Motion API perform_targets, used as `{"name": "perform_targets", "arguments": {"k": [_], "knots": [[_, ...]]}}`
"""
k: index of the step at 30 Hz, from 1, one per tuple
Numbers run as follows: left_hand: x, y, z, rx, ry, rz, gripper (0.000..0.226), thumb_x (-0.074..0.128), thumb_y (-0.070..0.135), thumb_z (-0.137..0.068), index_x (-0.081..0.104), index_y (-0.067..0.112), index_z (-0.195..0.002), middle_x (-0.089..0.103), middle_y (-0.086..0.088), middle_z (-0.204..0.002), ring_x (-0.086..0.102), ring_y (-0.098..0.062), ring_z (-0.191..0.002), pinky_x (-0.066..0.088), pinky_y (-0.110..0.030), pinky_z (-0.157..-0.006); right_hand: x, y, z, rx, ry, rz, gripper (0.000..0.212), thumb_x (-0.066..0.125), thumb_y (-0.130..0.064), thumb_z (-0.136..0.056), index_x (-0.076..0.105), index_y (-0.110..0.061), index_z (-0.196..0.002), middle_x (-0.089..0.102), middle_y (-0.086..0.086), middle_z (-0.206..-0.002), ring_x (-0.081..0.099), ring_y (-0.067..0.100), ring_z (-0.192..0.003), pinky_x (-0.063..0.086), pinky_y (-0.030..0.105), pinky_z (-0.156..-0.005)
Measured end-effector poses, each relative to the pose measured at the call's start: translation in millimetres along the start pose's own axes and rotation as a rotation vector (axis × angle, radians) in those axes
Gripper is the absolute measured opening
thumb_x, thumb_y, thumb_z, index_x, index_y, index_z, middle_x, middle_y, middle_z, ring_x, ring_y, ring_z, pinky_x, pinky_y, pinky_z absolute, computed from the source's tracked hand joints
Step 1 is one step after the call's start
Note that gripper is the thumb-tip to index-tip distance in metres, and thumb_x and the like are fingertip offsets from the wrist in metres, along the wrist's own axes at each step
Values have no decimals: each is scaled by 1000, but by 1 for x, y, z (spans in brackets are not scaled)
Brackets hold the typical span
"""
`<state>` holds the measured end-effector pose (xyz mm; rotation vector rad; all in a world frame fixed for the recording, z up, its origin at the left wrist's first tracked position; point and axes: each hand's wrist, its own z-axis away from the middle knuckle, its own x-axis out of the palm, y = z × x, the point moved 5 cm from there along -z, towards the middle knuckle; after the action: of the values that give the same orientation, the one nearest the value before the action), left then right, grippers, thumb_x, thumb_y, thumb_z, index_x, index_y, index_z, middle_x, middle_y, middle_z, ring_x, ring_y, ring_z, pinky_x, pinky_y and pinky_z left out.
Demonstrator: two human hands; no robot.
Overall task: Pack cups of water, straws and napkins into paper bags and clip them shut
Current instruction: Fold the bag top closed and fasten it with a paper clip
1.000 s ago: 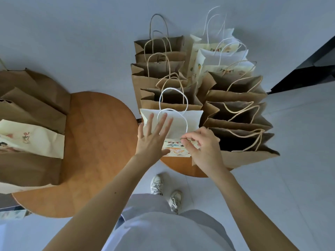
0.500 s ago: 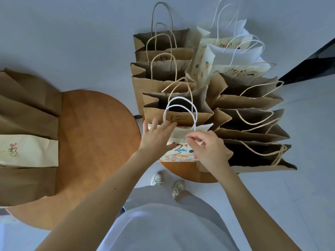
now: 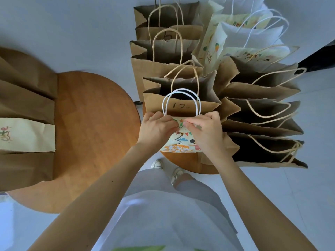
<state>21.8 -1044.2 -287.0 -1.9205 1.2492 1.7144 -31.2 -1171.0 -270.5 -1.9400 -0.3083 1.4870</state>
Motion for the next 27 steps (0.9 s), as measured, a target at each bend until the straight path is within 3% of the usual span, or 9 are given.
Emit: {"name": "perform_targets", "arguments": {"k": [3, 11, 16, 27], "knots": [[0, 0, -2, 19, 13, 6, 8, 80, 17, -70, 73, 17, -74, 68, 1, -72, 57, -24, -62, 44, -33, -65, 3, 1, -2, -6, 19, 26, 23, 59, -28, -82, 76, -13, -83, 71, 2, -77, 51, 26, -83, 37, 32, -67], [-1, -1, -1, 65, 53, 17, 5, 70, 20, -76, 73, 18, -73, 69, 3, -73, 58, -24, -63, 45, -34, -66, 5, -4, -3, -47, 102, 129, 15, 64, -25, -79, 76, -16, -81, 71, 0, -73, 56, 26, -75, 36, 30, -63], [0, -2, 2, 76, 59, -2, 5, 77, 19, -72, 72, 18, -74, 69, 3, -74, 60, -24, -64, 46, -36, -71, 6, -7, 0, -109, 126, 179, 11, 67, -22, -77, 75, -15, -78, 71, 1, -73, 57, 25, -69, 39, 29, -60], [1, -4, 1, 94, 58, 14, 9, 80, 16, -70, 73, 17, -74, 70, 2, -75, 60, -23, -63, 47, -34, -69, 9, -5, 0, -177, -22, 279, 17, 64, -26, -77, 76, -14, -76, 69, 2, -76, 56, 26, -72, 43, 34, -62]]}}
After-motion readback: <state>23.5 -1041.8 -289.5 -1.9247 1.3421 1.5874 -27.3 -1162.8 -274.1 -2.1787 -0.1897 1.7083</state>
